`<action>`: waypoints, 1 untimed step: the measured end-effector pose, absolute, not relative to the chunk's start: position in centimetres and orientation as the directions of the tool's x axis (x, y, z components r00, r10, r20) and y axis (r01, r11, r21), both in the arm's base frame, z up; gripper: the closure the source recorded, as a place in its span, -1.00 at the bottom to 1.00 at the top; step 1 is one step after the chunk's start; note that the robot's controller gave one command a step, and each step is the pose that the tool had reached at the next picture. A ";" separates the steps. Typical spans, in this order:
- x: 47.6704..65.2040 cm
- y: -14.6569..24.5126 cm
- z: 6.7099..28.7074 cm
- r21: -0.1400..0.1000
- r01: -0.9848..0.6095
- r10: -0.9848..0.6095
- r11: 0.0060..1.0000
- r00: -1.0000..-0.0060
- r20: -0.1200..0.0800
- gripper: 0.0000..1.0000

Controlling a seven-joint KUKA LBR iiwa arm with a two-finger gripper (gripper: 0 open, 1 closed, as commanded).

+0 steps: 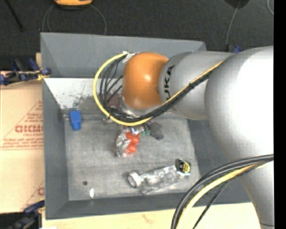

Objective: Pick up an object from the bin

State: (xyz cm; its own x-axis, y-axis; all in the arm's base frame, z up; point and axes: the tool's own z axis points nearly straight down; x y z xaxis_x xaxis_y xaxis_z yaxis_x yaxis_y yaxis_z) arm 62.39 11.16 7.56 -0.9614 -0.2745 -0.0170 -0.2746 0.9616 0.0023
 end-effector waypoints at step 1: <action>59.3 5.1 7.6 -0.002 -0.342 -0.342 0.940 -0.940 -0.021 -1.00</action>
Offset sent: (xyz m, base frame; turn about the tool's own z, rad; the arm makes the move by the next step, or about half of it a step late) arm -0.0361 -0.0601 -0.0056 -0.0743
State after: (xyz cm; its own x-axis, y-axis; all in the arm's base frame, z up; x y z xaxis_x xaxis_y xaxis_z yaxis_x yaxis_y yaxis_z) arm 59.31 5.06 7.60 -0.9396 -0.3416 -0.0208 -0.3416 0.9398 -0.0023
